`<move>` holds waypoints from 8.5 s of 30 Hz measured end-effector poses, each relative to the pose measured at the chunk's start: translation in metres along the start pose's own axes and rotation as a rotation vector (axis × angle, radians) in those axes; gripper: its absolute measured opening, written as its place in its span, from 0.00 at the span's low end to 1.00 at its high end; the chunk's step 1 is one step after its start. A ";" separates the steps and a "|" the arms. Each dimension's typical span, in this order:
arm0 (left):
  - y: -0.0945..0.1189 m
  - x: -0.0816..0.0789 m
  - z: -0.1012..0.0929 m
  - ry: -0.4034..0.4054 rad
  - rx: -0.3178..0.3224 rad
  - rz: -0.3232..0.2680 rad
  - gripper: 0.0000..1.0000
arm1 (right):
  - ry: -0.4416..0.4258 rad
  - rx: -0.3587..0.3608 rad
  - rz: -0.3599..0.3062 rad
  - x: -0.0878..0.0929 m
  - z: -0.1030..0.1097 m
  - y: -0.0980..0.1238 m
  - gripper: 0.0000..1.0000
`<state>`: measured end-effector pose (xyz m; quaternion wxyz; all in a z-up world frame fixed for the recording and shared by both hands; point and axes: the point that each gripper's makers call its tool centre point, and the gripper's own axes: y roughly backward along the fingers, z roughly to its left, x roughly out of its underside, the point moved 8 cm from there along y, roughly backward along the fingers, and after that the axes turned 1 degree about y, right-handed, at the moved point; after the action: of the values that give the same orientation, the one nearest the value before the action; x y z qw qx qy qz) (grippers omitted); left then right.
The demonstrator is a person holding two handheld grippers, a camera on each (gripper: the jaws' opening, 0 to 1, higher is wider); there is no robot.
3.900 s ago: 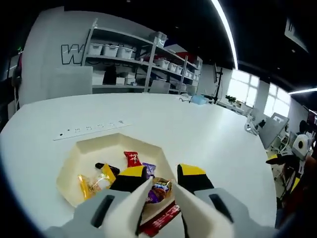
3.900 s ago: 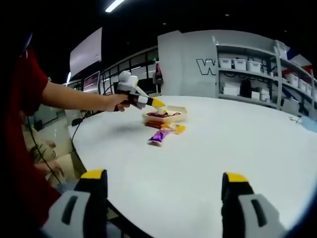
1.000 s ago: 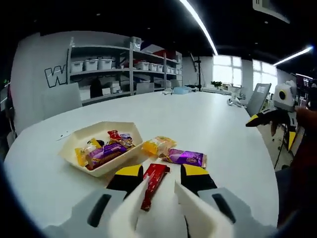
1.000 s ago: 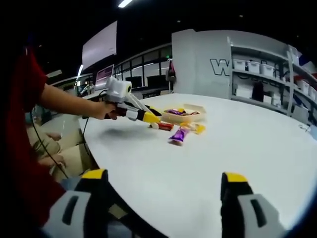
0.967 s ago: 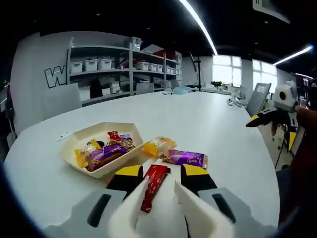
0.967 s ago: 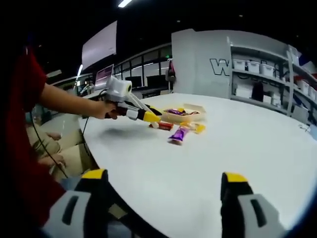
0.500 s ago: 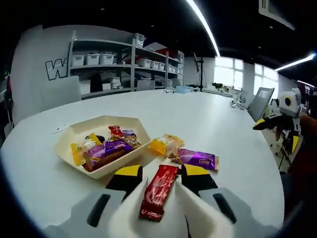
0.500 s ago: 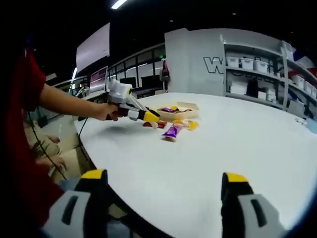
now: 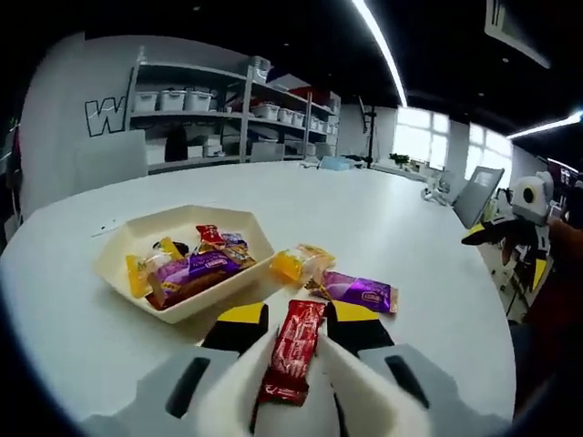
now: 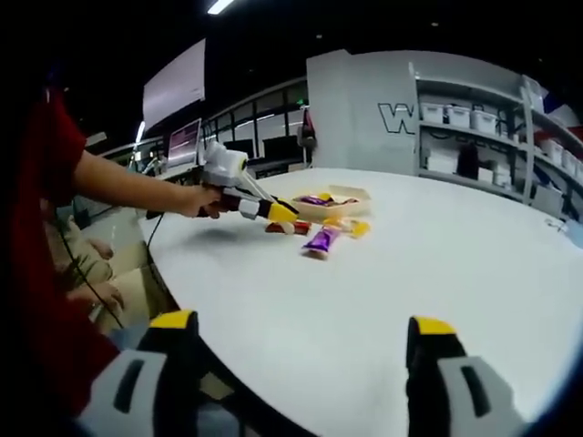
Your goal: Place the target food into the container with the food tongs after gripping and lifting it, then release it inside without dropping or visibly crushing the food.
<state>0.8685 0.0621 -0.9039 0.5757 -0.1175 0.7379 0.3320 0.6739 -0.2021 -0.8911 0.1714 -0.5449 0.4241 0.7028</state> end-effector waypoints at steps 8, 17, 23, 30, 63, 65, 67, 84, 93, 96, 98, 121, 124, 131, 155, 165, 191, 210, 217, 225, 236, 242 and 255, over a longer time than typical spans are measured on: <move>0.002 -0.002 -0.009 -0.006 -0.002 0.025 0.22 | 0.007 0.001 -0.001 -0.002 0.000 0.001 0.94; 0.008 -0.018 -0.008 0.001 0.005 0.007 0.23 | 0.022 -0.003 -0.022 -0.007 0.001 0.001 0.94; 0.008 -0.031 -0.003 -0.007 0.000 -0.008 0.23 | 0.013 0.007 -0.042 -0.009 -0.001 0.002 0.96; 0.005 -0.043 0.004 -0.019 -0.016 -0.023 0.23 | 0.013 0.011 -0.040 -0.006 -0.001 0.004 0.96; -0.034 -0.081 0.038 0.008 -0.078 -0.020 0.24 | -0.018 0.037 -0.017 0.005 -0.014 0.007 0.94; -0.037 -0.084 0.039 -0.010 -0.093 -0.034 0.25 | -0.021 0.038 -0.011 0.006 -0.015 0.007 0.94; -0.038 -0.086 0.040 0.011 -0.113 -0.036 0.26 | -0.019 0.039 -0.004 0.007 -0.015 0.007 0.94; -0.020 -0.069 0.038 -0.037 -0.116 0.013 0.26 | -0.006 0.017 0.003 0.007 -0.012 0.005 0.93; -0.031 -0.062 0.042 -0.081 -0.146 0.028 0.27 | 0.005 0.017 0.007 0.005 -0.010 0.008 0.93; -0.034 -0.067 0.049 -0.102 -0.207 -0.007 0.27 | -0.002 0.030 0.003 0.005 -0.013 0.013 0.93; -0.035 -0.069 0.049 -0.071 -0.194 -0.017 0.27 | 0.002 0.045 0.010 0.006 -0.015 0.015 0.93; -0.032 -0.060 -0.015 -0.061 0.000 -0.025 0.27 | 0.027 0.023 0.010 0.000 -0.001 0.013 0.93; -0.038 -0.058 -0.021 -0.080 0.022 -0.008 0.28 | 0.030 0.021 0.009 -0.001 0.000 0.013 0.93; -0.049 -0.040 -0.037 -0.081 0.089 0.051 0.28 | 0.033 0.019 0.008 -0.001 0.002 0.014 0.93; -0.015 -0.023 -0.036 0.016 0.077 0.117 0.27 | 0.066 0.005 0.013 -0.002 0.007 0.010 0.94; 0.002 -0.026 -0.050 -0.012 0.087 0.096 0.28 | 0.069 -0.007 0.003 -0.005 0.010 0.010 0.94; 0.002 -0.008 -0.067 -0.151 0.078 0.128 0.28 | 0.053 -0.004 0.000 0.001 0.011 0.012 0.94; -0.002 -0.010 -0.030 -0.094 0.074 0.121 0.29 | 0.037 -0.002 0.009 0.005 0.010 0.013 0.92; 0.004 -0.001 -0.038 -0.078 0.089 0.130 0.29 | 0.040 -0.010 0.009 0.005 0.011 0.013 0.92; 0.015 0.001 -0.051 -0.076 0.108 0.144 0.29 | 0.050 -0.021 0.019 0.004 0.012 0.009 0.91; 0.018 -0.012 -0.051 -0.103 0.108 0.113 0.29 | 0.050 -0.031 0.016 0.003 0.013 0.006 0.91; 0.004 -0.026 -0.053 -0.114 0.122 0.089 0.29 | 0.047 -0.030 0.022 0.005 0.013 0.006 0.91; -0.025 -0.022 -0.045 -0.159 0.154 0.138 0.29 | 0.041 -0.007 0.006 0.002 0.007 0.011 0.91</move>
<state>0.8543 0.0102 -0.8875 0.6154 0.0049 0.7197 0.3213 0.6609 -0.2032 -0.8883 0.1588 -0.5584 0.4267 0.6935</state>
